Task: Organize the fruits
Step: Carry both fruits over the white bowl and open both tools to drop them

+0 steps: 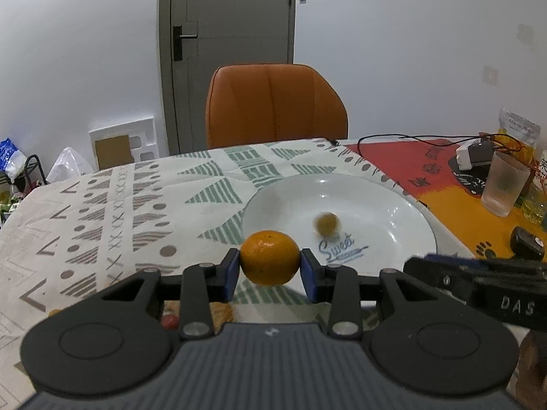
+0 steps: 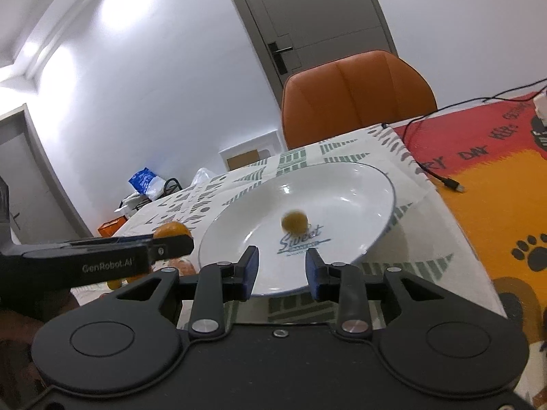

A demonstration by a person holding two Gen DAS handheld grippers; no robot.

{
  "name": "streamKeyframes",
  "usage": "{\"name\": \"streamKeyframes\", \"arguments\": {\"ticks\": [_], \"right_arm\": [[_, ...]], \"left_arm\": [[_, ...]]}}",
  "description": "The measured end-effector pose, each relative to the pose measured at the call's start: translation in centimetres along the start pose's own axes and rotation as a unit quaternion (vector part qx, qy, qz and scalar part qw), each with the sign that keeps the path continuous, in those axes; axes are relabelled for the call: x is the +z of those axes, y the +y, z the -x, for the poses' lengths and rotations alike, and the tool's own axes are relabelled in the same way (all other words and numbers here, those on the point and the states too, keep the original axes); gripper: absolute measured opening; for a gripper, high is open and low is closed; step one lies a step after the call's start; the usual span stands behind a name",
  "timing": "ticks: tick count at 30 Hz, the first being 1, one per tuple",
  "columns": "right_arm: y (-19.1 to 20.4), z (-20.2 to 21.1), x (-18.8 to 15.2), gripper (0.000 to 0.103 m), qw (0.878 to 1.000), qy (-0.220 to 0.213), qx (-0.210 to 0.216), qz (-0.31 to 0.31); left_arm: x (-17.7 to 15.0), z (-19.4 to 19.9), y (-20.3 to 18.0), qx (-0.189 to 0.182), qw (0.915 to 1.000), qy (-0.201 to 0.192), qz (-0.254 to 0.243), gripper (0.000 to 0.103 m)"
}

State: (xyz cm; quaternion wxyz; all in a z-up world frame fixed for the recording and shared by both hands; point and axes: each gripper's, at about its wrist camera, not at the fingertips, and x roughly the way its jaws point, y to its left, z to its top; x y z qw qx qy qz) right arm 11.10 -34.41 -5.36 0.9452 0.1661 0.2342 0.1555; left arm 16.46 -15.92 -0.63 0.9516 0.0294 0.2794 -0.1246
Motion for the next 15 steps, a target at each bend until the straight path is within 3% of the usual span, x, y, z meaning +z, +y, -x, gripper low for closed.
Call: {"name": "streamKeyframes", "arguments": {"ticks": [10,15], "right_arm": [[-0.2,0.9,-0.2,0.049,1.000,-0.003,-0.008,0.000],[-0.3,1.4,-0.3,0.064,1.000,-0.007,-0.016,0.002]], "left_arm": [[0.8,-0.8,-0.9,-0.004,1.0000,-0.005,0.000,0.037],[0.9,-0.1,-0.8,0.007,0.9998,-0.017,0.008,0.040]]}}
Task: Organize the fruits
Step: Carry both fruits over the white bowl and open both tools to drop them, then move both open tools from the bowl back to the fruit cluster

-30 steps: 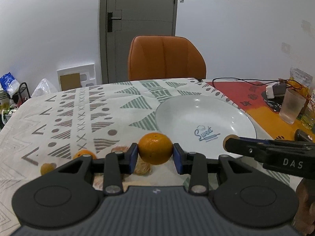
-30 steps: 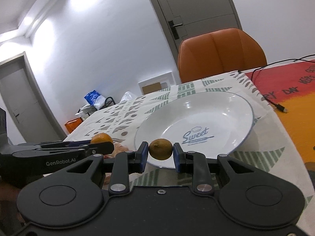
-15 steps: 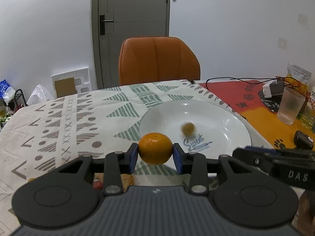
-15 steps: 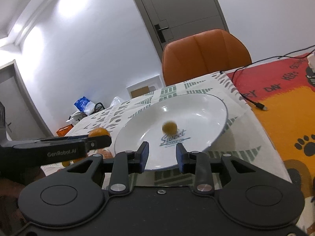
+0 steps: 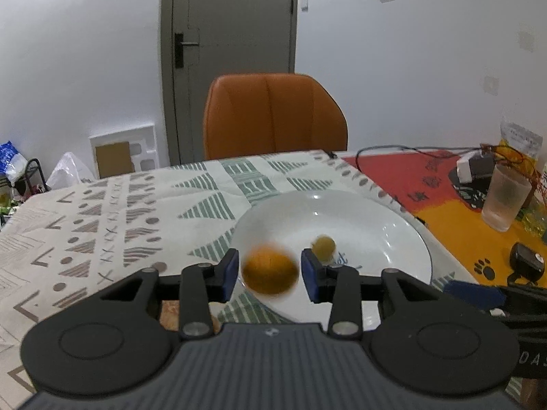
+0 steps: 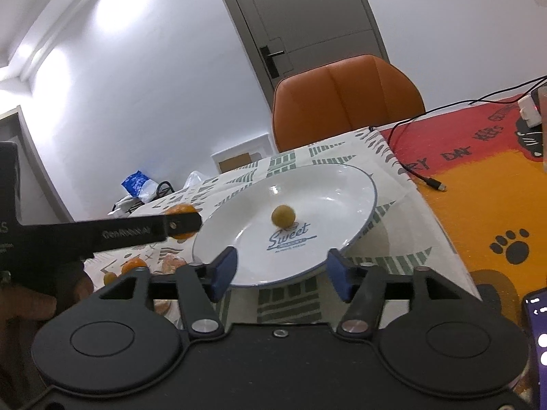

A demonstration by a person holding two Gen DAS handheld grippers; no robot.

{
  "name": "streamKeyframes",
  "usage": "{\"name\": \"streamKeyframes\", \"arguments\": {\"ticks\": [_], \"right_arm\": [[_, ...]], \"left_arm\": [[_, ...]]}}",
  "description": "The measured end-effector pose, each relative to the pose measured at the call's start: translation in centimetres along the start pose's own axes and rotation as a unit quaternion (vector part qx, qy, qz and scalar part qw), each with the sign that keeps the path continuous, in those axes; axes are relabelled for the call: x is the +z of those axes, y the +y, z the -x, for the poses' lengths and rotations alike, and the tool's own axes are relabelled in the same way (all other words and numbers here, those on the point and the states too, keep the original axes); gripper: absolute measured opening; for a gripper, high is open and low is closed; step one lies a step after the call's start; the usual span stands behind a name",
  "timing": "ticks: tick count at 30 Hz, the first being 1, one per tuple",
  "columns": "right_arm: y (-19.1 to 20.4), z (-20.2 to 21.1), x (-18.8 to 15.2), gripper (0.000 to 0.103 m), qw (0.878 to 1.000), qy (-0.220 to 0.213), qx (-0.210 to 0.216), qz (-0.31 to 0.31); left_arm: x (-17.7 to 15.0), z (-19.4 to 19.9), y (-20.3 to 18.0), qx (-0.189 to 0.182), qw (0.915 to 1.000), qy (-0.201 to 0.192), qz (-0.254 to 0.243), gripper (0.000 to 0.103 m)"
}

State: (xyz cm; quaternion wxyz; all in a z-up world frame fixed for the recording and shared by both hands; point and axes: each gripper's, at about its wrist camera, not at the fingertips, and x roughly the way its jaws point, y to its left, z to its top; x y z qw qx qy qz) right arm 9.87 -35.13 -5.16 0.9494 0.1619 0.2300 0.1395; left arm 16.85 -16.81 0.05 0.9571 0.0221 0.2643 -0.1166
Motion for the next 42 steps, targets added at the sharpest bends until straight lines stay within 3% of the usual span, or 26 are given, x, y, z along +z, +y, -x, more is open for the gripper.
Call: {"name": "streamKeyframes", "arguments": {"ticks": [4,8,12,24,30,42], "right_arm": [[0.1,0.1,-0.1,0.079,1.000,-0.002,-0.005,-0.002],[0.8,0.2,-0.2,0.103,1.000,-0.013,-0.014,0.010],[1.6,0.4,-0.1,0.103,0.999,-0.022,-0.019,0.015],[3.3,0.6,-0.2,0.103,0.998,-0.024,-0.057,0.022],[4.6,0.9,-0.5,0.103,0.998,-0.033,-0.036,0.038],[8.3,0.3,-1.1,0.103,0.997,0.005,0.035,0.063]], "left_arm": [[0.2,0.7,0.9,0.009,0.9999,0.004,0.010,0.048],[0.0,1.5,2.2,0.032,0.9991,0.001,0.029,0.073],[-0.3,2.7,3.7,0.052,0.9974,-0.006,0.049,0.084],[-1.3,6.0,6.8,0.102,0.9926,-0.008,0.066,0.092],[-2.1,7.3,8.3,0.114,0.9904,-0.008,0.078,0.093],[-3.9,8.9,11.5,0.129,0.9863,-0.006,0.104,0.093]]}}
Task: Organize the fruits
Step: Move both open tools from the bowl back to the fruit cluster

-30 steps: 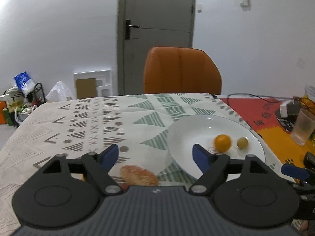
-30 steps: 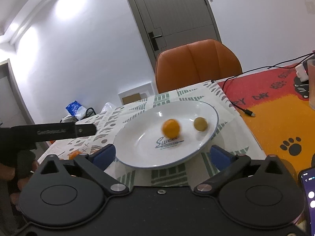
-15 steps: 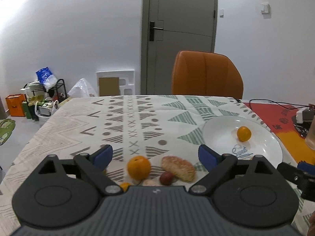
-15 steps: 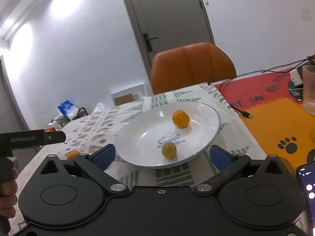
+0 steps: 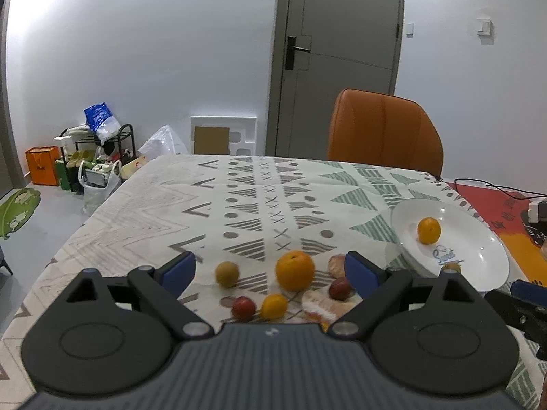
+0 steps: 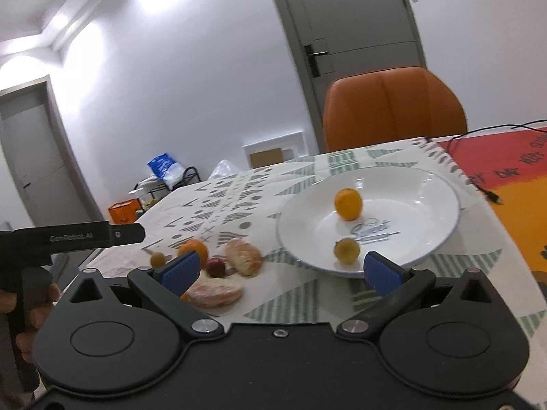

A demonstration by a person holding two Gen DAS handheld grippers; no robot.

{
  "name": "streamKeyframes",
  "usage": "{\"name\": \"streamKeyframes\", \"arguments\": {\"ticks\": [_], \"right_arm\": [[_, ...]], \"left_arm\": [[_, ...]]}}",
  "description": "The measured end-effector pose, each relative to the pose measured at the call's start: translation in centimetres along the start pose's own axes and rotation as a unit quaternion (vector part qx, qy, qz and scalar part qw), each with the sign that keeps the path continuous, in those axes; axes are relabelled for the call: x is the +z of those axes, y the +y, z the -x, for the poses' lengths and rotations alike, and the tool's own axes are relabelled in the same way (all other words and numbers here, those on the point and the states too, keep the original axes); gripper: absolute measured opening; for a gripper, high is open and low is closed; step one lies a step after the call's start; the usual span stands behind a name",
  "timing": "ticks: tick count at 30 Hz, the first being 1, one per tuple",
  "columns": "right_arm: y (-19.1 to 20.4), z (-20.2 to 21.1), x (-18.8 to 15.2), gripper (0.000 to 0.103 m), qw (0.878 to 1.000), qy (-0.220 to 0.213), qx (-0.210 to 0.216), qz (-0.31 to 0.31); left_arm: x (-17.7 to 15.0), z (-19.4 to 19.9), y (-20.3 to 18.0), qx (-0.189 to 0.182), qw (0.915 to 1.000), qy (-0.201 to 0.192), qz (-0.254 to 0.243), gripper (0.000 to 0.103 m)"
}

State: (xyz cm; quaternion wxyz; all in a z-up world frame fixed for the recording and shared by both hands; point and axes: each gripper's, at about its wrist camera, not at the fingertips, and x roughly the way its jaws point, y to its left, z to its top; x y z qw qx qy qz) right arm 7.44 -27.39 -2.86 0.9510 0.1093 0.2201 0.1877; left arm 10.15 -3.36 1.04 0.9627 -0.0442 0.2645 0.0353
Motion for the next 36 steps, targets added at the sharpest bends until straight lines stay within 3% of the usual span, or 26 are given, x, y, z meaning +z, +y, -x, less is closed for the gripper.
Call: {"name": "streamKeyframes", "arguments": {"ticks": [12,17,29,36], "right_arm": [[3.4,-1.8,-0.9,0.102,0.999,0.034,0.027,0.026],[4.4,-2.7,-1.2,0.086,0.997,0.051,0.040,0.029],[7.0,-5.0,-2.2,0.047,0.991,0.103,0.078,0.036],[8.2,-6.6,-2.7,0.043,0.987,0.127,0.088,0.042]], "left_arm": [[-1.7,-0.5,3.2,-0.005,0.9999,0.012,0.010,0.092],[-2.2,-0.9,4.3,-0.011,0.9996,0.018,0.018,0.089],[-3.2,-2.2,5.6,-0.048,0.9977,0.037,0.030,0.064],[-3.5,-2.9,5.9,-0.062,0.9965,0.045,0.034,0.056]]}}
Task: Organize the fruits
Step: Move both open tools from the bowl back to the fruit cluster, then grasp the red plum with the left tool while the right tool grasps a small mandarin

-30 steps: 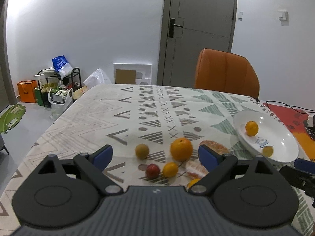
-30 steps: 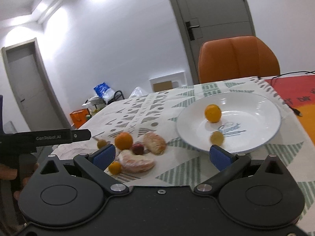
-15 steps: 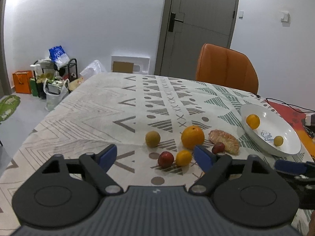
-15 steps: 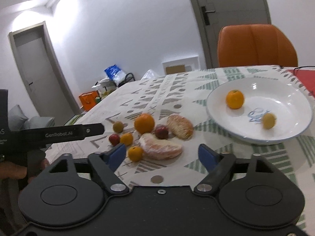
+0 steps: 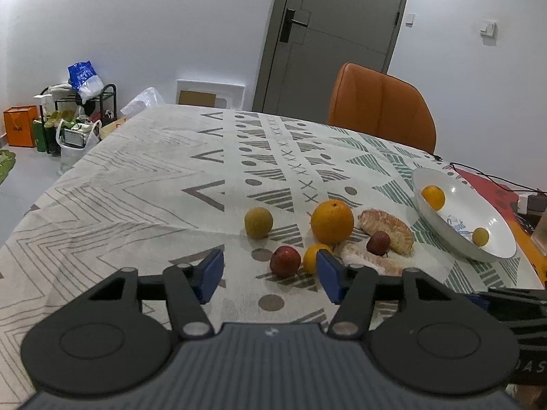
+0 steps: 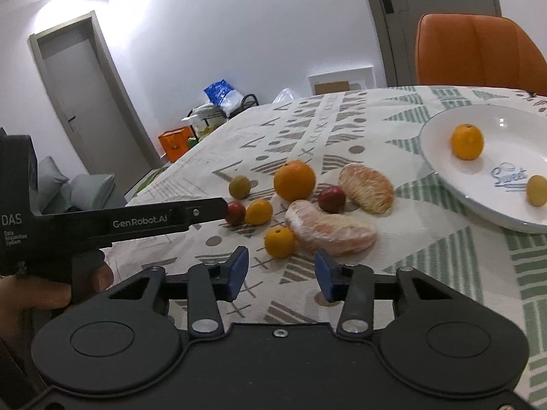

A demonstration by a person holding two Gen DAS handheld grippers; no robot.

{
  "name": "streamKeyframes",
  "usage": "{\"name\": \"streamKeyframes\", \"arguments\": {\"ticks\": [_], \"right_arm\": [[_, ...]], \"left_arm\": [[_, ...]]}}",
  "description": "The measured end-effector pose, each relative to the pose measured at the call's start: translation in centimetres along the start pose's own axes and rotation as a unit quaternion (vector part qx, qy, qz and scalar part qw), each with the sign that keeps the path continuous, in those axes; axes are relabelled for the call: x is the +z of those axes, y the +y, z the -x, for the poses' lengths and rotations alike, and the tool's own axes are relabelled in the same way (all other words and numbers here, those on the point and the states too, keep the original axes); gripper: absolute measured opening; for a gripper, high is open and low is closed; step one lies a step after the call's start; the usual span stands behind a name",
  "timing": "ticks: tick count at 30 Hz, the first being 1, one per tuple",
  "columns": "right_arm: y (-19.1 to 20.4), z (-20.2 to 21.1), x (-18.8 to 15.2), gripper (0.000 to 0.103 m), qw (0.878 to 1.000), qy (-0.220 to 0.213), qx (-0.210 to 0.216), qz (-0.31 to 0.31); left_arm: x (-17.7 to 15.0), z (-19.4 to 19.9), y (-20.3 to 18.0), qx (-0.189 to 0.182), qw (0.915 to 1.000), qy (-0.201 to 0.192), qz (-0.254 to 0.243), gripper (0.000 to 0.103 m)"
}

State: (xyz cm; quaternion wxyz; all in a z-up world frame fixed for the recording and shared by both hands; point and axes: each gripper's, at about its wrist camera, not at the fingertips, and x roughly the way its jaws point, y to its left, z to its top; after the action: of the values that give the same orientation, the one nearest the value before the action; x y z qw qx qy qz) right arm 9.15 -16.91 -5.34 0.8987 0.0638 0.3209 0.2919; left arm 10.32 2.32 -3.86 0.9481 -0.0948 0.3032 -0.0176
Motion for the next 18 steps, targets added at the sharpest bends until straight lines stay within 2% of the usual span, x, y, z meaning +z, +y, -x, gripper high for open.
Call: {"name": "streamKeyframes", "arguments": {"ticks": [9,13,15,17,18], "right_arm": [[0.2,-2.4,0.3,0.041,1.000,0.018,-0.004,-0.002],[0.2,-2.8,0.6,0.039,1.000,0.016,-0.007,-0.003],[0.3,-3.0,0.7,0.036,1.000,0.017,-0.010,-0.001],[0.4,-3.2,0.8,0.027,1.000,0.019,-0.012,0.001],[0.4,-3.2,0.9,0.023,1.000,0.019,-0.013,0.002]], "left_arm": [[-0.1,-0.9,0.0,-0.017,0.9998,0.011,-0.005,0.047],[0.1,-1.5,0.1,-0.017,0.9998,0.012,-0.004,0.047],[0.2,-1.6,0.2,-0.019,0.9997,0.011,-0.001,0.047],[0.2,-1.6,0.3,-0.026,0.9996,0.009,0.002,0.047],[0.2,-1.6,0.2,-0.028,0.9996,0.008,0.001,0.043]]}}
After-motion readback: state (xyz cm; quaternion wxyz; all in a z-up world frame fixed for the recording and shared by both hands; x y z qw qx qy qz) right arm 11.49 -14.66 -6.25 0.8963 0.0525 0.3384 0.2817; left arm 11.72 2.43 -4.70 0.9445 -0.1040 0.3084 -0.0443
